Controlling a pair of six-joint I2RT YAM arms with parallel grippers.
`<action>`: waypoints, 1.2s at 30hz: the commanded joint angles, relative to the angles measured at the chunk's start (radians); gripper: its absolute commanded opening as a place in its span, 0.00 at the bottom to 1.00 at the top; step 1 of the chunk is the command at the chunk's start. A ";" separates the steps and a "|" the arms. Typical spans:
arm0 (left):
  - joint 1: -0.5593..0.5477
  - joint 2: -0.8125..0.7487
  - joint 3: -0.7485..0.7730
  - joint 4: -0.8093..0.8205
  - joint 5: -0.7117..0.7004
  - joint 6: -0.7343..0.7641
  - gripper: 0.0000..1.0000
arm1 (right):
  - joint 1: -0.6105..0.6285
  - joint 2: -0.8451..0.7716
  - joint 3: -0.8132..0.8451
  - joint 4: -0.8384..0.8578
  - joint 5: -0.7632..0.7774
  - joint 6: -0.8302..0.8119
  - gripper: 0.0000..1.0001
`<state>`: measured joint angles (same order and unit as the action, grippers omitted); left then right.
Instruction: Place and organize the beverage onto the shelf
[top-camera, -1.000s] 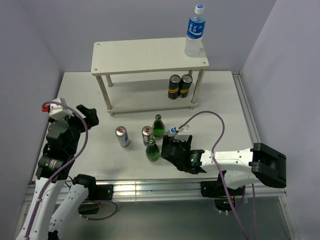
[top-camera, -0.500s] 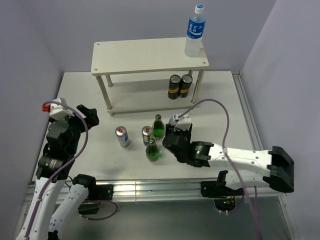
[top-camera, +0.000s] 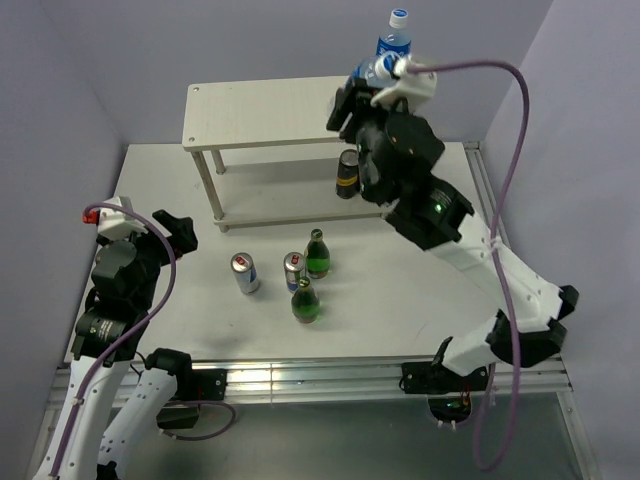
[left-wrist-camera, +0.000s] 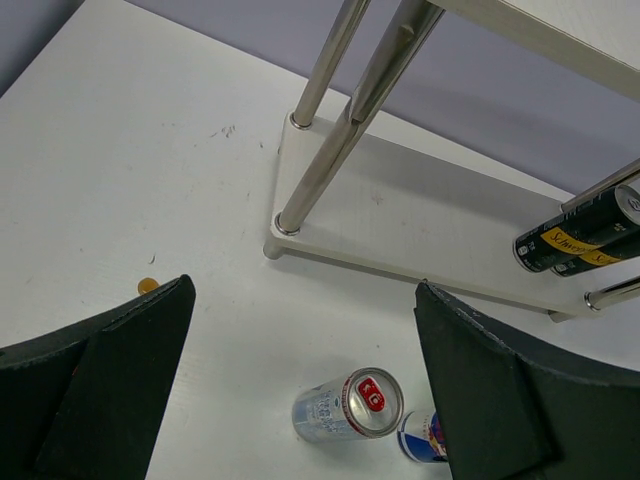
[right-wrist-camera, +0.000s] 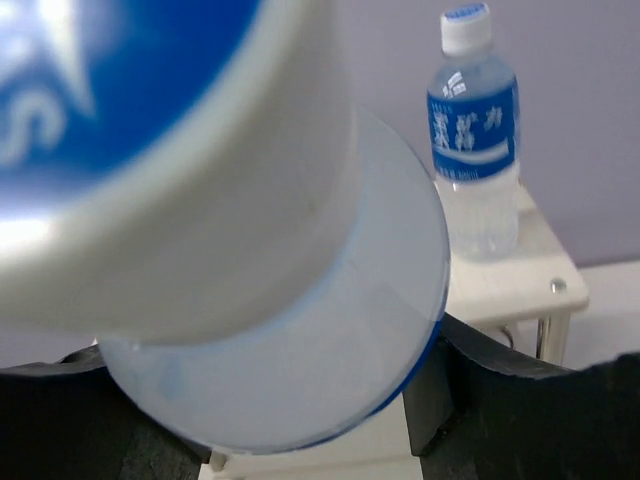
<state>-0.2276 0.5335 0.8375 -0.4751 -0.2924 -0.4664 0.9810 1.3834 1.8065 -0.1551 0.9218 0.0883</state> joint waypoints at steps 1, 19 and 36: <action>0.007 -0.010 -0.002 0.041 0.012 0.017 0.99 | -0.080 0.127 0.222 -0.030 -0.119 -0.107 0.00; 0.010 -0.006 -0.003 0.044 0.024 0.017 0.99 | -0.332 0.462 0.516 -0.187 -0.259 0.021 0.02; 0.017 -0.007 -0.006 0.043 0.033 0.018 0.99 | -0.364 0.514 0.507 -0.187 -0.256 0.039 0.92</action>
<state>-0.2173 0.5327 0.8375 -0.4744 -0.2829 -0.4644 0.6289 1.8942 2.2723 -0.3935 0.6636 0.1188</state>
